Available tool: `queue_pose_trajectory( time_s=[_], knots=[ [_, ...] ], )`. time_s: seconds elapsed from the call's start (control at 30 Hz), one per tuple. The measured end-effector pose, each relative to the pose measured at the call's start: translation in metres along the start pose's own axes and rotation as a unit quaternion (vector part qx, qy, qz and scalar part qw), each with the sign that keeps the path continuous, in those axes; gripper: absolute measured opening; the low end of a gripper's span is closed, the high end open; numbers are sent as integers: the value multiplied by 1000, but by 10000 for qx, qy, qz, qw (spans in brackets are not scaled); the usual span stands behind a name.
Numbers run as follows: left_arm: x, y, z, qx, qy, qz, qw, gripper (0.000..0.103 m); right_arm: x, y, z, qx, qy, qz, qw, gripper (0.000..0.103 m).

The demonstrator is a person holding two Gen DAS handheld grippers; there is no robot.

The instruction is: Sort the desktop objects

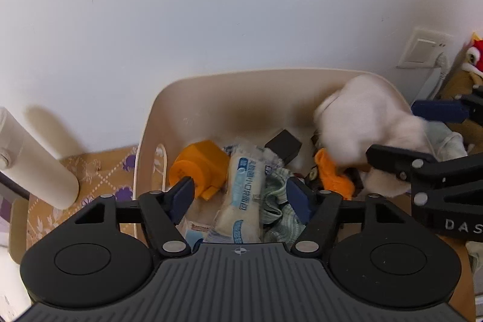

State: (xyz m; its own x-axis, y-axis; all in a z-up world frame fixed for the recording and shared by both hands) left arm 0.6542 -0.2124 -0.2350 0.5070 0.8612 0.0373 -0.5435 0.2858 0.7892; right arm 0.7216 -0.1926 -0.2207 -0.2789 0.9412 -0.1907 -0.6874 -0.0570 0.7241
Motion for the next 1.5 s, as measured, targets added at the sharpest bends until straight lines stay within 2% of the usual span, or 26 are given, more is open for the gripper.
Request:
queue_pose_trajectory(
  time_s=[0.03,0.1,0.23,0.47,0.53,0.77,0.9,1.17,1.3,1.5],
  knots=[
    [-1,2,1,-8,-17,17,10000,74,0,6,-3,-54,-23,8,10000,79],
    [-4,8,3,-54,-26,6,10000,75,-3,14,-6,-145,-93,-11,9999,87],
    [-10,26,5,-181,46,-65,9998,75,-17,23,-3,-189,-371,-62,9991,94],
    [-18,72,-9,-335,283,-6,9990,76,-27,65,-20,-289,-732,-164,9968,96],
    [-20,89,-19,-381,327,77,9987,76,-22,75,-27,-235,-815,-234,9961,99],
    [-36,154,-62,-434,425,284,9978,76,-31,141,-56,-144,-1090,-366,9933,99],
    [-43,191,-87,-454,471,321,9973,76,-20,176,-64,-206,-1000,-500,9935,99],
    [-58,267,-129,-644,468,395,9960,76,0,244,-89,-168,-1184,-494,9916,101],
    [-61,297,-150,-718,645,342,9947,76,8,281,-104,-182,-1297,-512,9901,101],
    [-73,337,-184,-814,486,223,9952,76,23,325,-132,-200,-1351,-574,9890,101]
  ],
)
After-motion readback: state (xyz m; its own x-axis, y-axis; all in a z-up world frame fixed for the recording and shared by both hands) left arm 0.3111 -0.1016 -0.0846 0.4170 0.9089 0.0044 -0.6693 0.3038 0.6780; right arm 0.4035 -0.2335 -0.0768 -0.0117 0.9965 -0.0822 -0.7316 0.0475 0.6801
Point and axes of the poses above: each gripper's, at about its wrist camera, not at the fingertips, and y roughly against the way its jaws point, x to its left, z to its top, the point moved 9 cm from there along -y, roughly the way its jaws point, and after that the axes turned 9 degrees about -z, right-handed, at the moved point
